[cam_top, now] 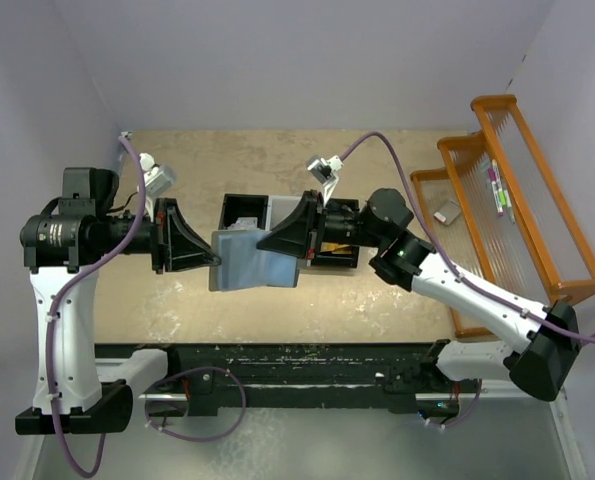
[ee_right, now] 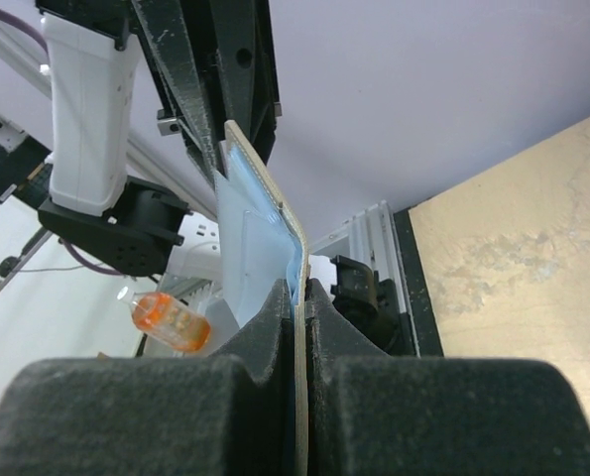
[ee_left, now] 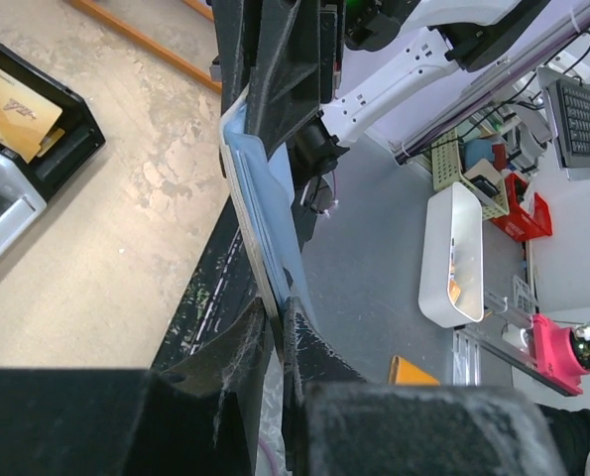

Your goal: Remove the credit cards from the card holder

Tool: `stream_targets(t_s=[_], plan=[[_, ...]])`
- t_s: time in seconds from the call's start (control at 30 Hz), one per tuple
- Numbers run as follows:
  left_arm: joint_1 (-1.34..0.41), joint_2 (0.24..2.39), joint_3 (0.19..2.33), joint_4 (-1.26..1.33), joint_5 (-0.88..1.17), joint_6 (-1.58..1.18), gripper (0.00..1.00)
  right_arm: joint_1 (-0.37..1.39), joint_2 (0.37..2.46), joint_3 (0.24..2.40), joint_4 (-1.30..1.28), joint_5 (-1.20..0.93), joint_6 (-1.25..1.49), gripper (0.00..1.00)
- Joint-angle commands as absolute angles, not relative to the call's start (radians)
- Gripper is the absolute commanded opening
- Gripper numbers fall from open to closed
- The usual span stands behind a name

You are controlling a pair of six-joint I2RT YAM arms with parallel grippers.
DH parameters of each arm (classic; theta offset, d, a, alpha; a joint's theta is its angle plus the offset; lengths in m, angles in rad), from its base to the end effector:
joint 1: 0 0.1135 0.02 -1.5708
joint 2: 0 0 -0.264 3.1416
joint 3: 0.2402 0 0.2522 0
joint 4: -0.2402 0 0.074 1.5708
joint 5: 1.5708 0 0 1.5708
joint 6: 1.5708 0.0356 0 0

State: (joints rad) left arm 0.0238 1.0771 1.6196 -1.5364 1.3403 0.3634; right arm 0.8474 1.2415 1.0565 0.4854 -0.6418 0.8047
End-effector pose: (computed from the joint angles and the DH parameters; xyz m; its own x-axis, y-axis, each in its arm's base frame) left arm 0.1193 -0.0318 0.4550 -0.5964 0.0670 -0.7999 0.7889 0.2324 -0.5688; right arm 0.1723 0.2273 0.4076 -0.5696 0.2270 -0.7899 -0.8199 -0.0894 0.5655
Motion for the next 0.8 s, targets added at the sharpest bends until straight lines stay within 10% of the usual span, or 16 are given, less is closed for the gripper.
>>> stream_targets(t_s=[0.0, 0.37, 0.6, 0.77], plan=[[0.021, 1.077, 1.649, -1.545, 1.396, 0.417, 0.12, 0.820, 1.201, 1.032, 0.643, -0.697, 0.866, 0.00], [0.021, 1.014, 1.499, -1.180, 1.402, 0.076, 0.00, 0.819, 1.240, 1.015, 0.791, -0.771, 0.947, 0.01], [0.021, 1.012, 1.534, -1.147, 1.317, 0.019, 0.00, 0.812, 1.254, 1.016, 0.819, -0.785, 0.979, 0.75], [0.021, 1.013, 1.583, -1.176, 1.230, 0.046, 0.00, 0.804, 1.245, 1.070, 0.551, -0.617, 0.858, 1.00]])
